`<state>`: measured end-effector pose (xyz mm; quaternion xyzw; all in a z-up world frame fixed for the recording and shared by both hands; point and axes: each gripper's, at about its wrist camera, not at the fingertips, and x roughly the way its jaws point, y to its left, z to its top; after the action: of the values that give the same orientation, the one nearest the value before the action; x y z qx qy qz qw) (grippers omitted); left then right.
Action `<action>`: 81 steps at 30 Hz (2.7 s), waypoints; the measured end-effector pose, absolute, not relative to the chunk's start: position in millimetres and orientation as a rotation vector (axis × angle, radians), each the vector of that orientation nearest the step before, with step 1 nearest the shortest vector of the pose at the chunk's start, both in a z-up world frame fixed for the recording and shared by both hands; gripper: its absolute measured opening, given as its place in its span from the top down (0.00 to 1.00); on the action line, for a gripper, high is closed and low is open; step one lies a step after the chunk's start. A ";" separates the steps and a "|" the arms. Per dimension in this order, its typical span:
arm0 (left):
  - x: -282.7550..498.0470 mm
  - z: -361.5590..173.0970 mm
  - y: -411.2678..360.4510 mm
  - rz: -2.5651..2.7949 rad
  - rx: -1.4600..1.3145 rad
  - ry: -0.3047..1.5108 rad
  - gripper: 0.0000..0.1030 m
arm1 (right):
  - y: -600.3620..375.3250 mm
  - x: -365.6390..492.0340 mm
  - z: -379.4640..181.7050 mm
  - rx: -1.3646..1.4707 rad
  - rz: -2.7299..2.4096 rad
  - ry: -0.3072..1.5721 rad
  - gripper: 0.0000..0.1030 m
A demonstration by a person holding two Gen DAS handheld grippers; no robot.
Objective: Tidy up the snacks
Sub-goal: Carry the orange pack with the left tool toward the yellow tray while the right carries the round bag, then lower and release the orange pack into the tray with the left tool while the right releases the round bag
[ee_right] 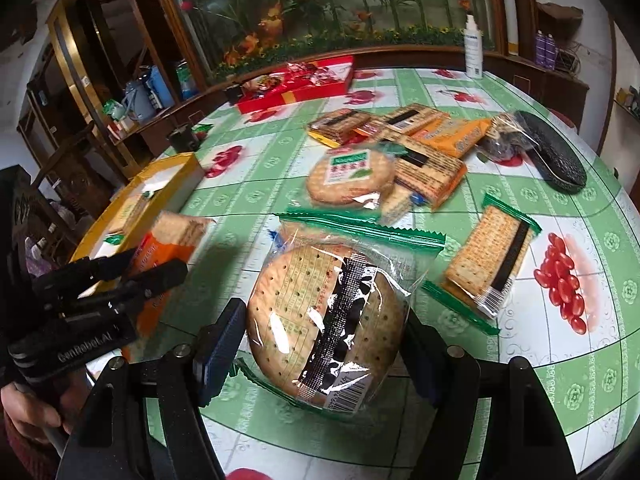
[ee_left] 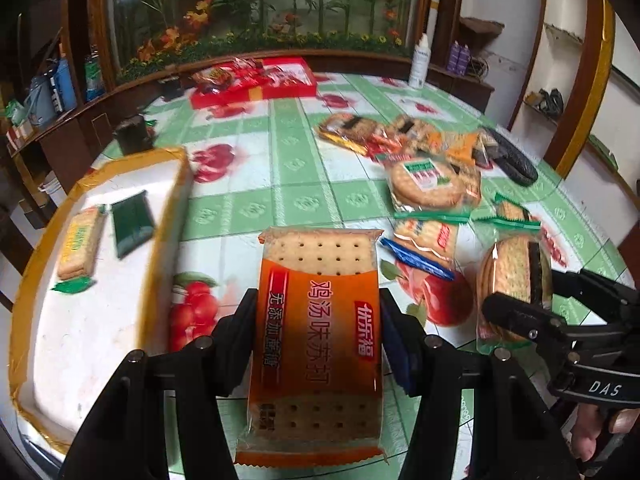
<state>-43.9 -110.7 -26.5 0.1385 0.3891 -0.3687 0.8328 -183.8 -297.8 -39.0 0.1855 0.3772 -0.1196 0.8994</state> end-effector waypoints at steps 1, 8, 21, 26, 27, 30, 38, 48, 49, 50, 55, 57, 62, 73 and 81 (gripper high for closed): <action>-41.9 -23.2 -106.0 -0.779 0.283 0.820 0.45 | -295.2 -182.8 -37.1 0.378 -0.242 0.779 0.25; -25.5 -7.7 -69.7 -0.733 0.213 0.795 0.45 | -274.4 -171.1 -26.6 0.354 -0.186 0.780 0.24; 16.3 0.9 10.3 -0.606 0.086 0.780 0.45 | -211.1 -116.3 -2.6 0.258 -0.026 0.815 0.24; 32.2 -2.8 44.3 -0.541 0.049 0.788 0.45 | -180.3 -87.4 7.3 0.218 0.047 0.827 0.24; 36.2 -4.8 51.4 -0.524 0.043 0.793 0.45 | -175.5 -82.1 8.8 0.215 0.060 0.829 0.24; 45.9 -12.3 66.0 -0.485 0.035 0.810 0.45 | -158.4 -64.1 12.9 0.191 0.089 0.834 0.24; 57.3 -32.4 80.6 -0.423 0.067 0.846 0.45 | -118.4 -14.5 1.4 0.148 0.174 0.893 0.24; 58.3 -45.1 80.7 -0.401 0.131 0.862 0.45 | -105.5 39.8 -25.8 0.221 0.204 0.978 0.24; 58.7 -46.2 81.4 -0.398 0.133 0.864 0.45 | -104.2 42.0 -28.8 0.226 0.204 0.986 0.24; 59.4 -47.2 81.9 -0.396 0.134 0.868 0.45 | -103.0 45.0 -32.3 0.233 0.206 0.996 0.24; 62.5 -52.5 83.3 -0.384 0.139 0.884 0.45 | -100.3 54.7 -46.6 0.248 0.201 1.018 0.24; 63.2 -54.1 83.5 -0.381 0.142 0.887 0.45 | -98.2 55.1 -47.0 0.238 0.203 1.014 0.24; 63.5 -53.0 82.2 -0.374 0.143 0.886 0.44 | -97.7 52.7 -44.4 0.237 0.198 1.009 0.24; 57.6 -41.0 81.3 -0.374 0.122 0.867 0.31 | -126.2 24.7 -28.0 0.350 0.220 0.946 0.24; 48.7 -32.4 73.4 -0.367 0.128 0.847 0.29 | -144.3 -9.2 -16.7 0.373 0.225 0.899 0.24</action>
<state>48.7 73.4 -32.4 0.0615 0.4082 -0.1770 0.8935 -9.2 -144.3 -16.7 0.1787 0.4312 0.1079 0.8778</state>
